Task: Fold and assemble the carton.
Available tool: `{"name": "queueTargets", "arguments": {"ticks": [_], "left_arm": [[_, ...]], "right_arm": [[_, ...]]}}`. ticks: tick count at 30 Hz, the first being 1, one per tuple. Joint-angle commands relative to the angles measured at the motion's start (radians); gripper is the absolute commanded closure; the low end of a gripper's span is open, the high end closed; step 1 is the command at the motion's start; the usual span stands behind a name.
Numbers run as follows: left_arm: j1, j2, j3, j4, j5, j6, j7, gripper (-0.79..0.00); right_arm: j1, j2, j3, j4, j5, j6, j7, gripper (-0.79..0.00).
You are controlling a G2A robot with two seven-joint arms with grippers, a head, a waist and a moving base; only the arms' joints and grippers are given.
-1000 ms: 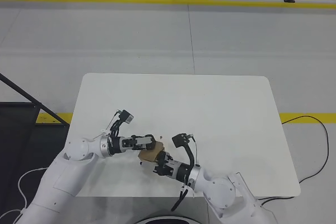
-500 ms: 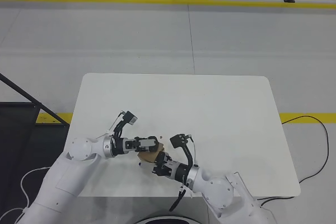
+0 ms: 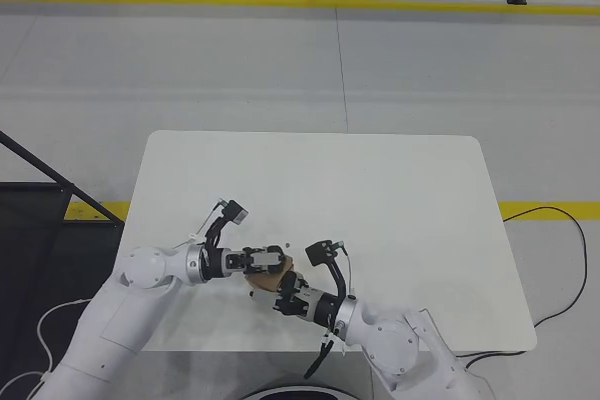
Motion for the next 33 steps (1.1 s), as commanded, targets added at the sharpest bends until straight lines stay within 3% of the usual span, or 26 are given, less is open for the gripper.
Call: {"name": "queueTargets", "arguments": {"ticks": [1, 33], "left_arm": [[-0.002, -0.001, 0.003, 0.001, 0.002, 0.000, 0.001, -0.785], [-0.025, -0.008, 0.028, 0.044, 0.000, 0.004, 0.002, -0.785]], "right_arm": [[0.000, 0.000, -0.001, 0.002, 0.001, 0.000, -0.001, -0.785], [0.010, 0.005, -0.010, 0.013, 0.005, -0.002, -0.008, -0.785]]}}
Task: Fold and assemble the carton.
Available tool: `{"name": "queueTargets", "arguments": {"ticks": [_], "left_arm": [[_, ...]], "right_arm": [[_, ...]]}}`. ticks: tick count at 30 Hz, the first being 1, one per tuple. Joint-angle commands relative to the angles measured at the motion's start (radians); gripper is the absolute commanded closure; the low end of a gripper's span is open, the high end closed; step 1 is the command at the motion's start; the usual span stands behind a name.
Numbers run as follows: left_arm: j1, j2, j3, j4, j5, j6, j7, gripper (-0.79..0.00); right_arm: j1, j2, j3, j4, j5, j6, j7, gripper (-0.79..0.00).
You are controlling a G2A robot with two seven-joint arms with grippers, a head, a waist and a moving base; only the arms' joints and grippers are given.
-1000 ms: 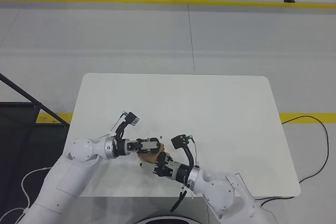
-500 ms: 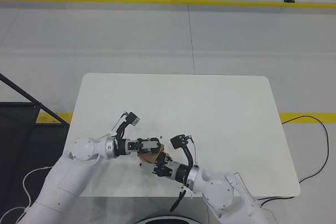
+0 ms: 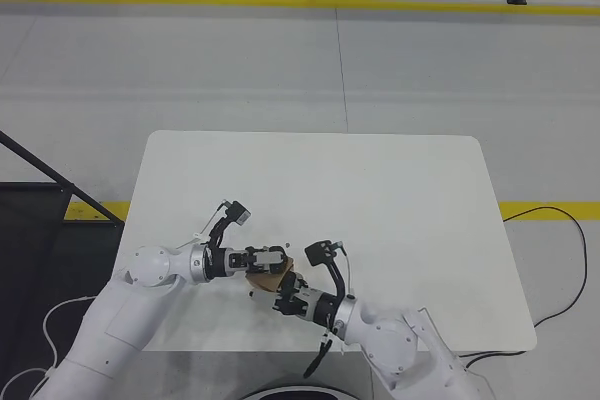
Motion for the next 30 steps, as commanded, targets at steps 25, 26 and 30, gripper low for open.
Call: {"name": "queueTargets", "arguments": {"ticks": [25, 26, 30], "left_arm": [[0.016, 0.004, -0.016, 0.000, -0.006, -0.008, -0.002, -0.785], [0.016, 0.004, -0.017, 0.001, -0.008, -0.009, -0.002, -0.785], [0.018, 0.004, -0.019, 0.007, -0.013, -0.006, 0.009, -0.785]], "right_arm": [[-0.013, -0.012, 0.073, 0.037, 0.242, -0.017, -0.204, -0.785], [-0.013, -0.013, 0.072, 0.039, 0.246, -0.021, -0.207, -0.785], [-0.015, -0.015, 0.072, 0.046, 0.266, -0.031, -0.214, -0.785]]}}
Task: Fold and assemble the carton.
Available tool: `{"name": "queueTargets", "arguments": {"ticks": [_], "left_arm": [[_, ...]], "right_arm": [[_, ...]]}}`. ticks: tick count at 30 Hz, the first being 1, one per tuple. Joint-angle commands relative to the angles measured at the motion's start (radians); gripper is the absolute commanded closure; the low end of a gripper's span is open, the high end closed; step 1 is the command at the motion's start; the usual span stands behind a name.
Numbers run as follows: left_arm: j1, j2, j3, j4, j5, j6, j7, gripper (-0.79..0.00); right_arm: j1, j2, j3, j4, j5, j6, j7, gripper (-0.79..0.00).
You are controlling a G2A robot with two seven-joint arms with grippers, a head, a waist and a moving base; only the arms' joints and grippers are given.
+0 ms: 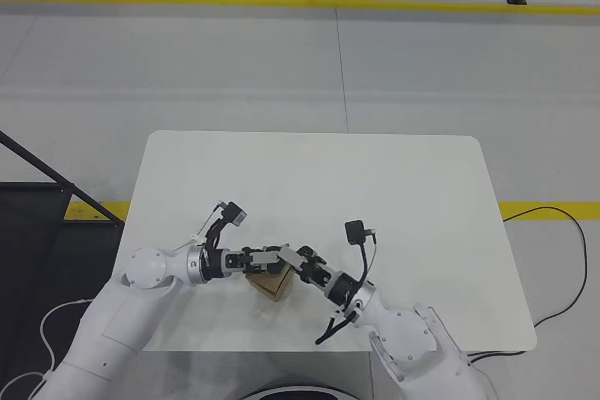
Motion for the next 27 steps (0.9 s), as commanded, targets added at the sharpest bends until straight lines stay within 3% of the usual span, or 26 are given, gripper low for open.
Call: {"name": "queueTargets", "arguments": {"ticks": [1, 27], "left_arm": [[0.001, -0.001, -0.001, 0.003, -0.005, 0.002, 0.010, -0.785], [-0.002, -0.004, -0.001, 0.023, -0.018, 0.005, 0.010, -0.785]], "right_arm": [[0.000, -0.001, 0.001, 0.004, 0.014, -0.003, 0.004, -0.785], [0.055, -0.013, -0.036, 0.067, 0.022, 0.038, 0.032, -0.785]]}}
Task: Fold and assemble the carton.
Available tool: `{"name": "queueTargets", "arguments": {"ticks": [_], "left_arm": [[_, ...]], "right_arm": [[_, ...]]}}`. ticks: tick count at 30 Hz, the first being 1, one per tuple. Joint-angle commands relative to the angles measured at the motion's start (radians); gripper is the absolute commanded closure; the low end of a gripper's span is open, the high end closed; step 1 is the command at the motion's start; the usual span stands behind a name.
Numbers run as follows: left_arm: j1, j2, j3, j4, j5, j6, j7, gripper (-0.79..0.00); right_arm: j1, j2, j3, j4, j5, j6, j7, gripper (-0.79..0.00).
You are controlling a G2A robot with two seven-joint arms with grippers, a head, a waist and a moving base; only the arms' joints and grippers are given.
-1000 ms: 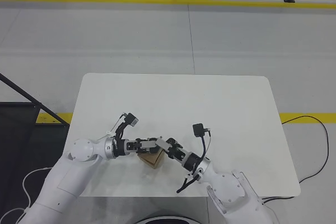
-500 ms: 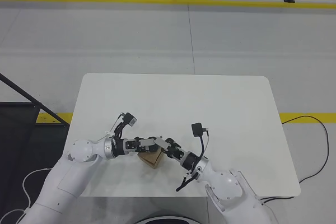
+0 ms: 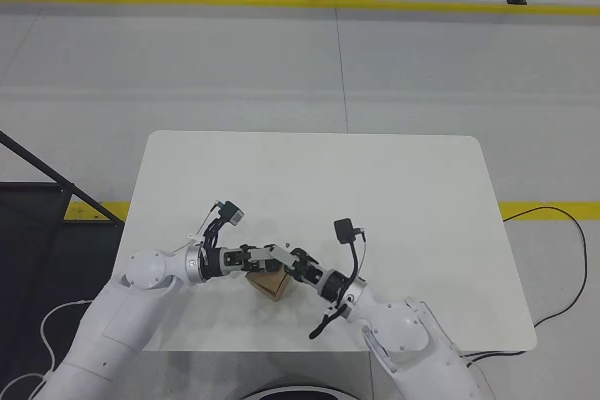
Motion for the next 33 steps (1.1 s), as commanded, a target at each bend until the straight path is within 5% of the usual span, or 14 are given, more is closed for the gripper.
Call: {"name": "queueTargets", "arguments": {"ticks": [1, 33], "left_arm": [[-0.001, 0.000, 0.001, 0.001, 0.000, 0.000, 0.000, -0.785], [-0.010, -0.004, 0.004, 0.011, 0.001, -0.001, -0.003, -0.785]], "right_arm": [[-0.001, 0.000, 0.001, 0.000, 0.000, 0.001, 0.001, -0.785], [-0.051, 0.009, 0.056, -0.021, 0.031, -0.005, 0.014, -0.785]]}}
